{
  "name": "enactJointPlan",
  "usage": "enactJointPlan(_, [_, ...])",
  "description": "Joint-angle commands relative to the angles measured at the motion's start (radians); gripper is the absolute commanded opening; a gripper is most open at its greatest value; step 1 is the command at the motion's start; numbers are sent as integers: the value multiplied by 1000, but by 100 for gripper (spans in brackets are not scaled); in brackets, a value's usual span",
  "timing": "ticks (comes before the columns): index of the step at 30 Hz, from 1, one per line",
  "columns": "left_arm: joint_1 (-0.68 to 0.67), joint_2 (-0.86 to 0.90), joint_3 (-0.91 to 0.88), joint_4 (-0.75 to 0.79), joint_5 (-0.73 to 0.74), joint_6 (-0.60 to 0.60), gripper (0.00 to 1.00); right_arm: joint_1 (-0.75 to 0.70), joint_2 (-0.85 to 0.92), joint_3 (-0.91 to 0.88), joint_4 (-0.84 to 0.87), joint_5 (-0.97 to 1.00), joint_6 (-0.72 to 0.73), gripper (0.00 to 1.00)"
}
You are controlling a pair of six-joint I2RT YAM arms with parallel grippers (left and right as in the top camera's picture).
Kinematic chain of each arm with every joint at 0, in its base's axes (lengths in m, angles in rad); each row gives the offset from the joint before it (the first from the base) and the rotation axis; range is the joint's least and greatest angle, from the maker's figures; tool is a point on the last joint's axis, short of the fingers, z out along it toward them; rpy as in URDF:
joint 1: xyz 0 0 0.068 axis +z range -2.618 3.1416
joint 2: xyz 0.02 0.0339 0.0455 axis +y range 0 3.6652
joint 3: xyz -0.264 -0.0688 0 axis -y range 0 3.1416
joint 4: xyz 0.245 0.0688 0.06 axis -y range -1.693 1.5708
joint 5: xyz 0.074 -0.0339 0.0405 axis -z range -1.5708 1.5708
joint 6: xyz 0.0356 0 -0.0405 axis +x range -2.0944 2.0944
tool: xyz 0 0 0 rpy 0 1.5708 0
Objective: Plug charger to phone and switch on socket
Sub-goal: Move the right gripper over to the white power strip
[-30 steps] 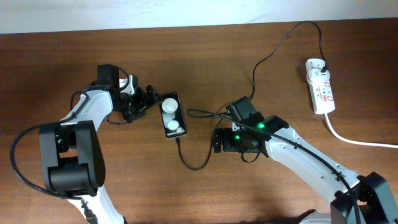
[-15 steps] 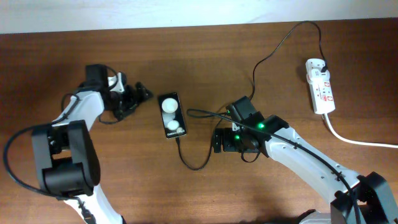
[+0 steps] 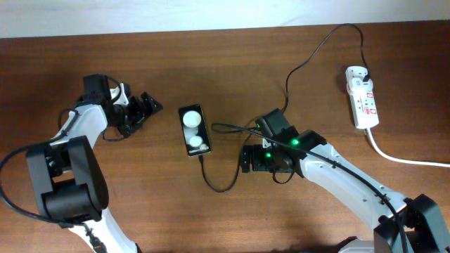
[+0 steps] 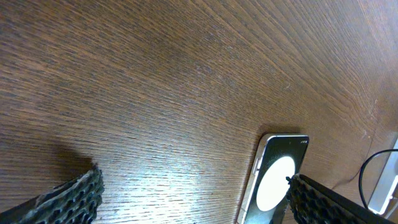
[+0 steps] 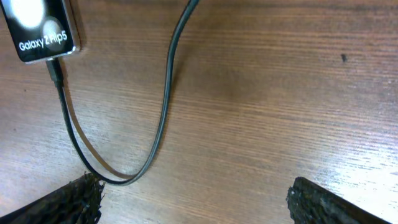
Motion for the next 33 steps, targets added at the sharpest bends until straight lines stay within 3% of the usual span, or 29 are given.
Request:
enactJointPlan(1, [7, 31, -22, -5, -53, 5, 99, -8, -1, 42, -45, -3, -10, 99])
enactJointPlan(6, [7, 31, -22, -5, -53, 5, 99, -60, -1, 200, -221, 7, -10, 99])
enactJointPlan(14, [7, 31, -22, -5, -54, 5, 99, -219, -1, 322, -347, -9, -6, 99])
enactJointPlan(19, [7, 31, -22, -5, -53, 5, 99, -344, -1, 571, -592, 63, -32, 99])
enactJointPlan(23, [7, 31, -22, -5, -53, 5, 99, -463, -1, 704, -658, 64, -33, 99])
enactJointPlan(33, [7, 31, -22, -5, -53, 5, 99, -748, 79, 676, -681, 288, -28, 99])
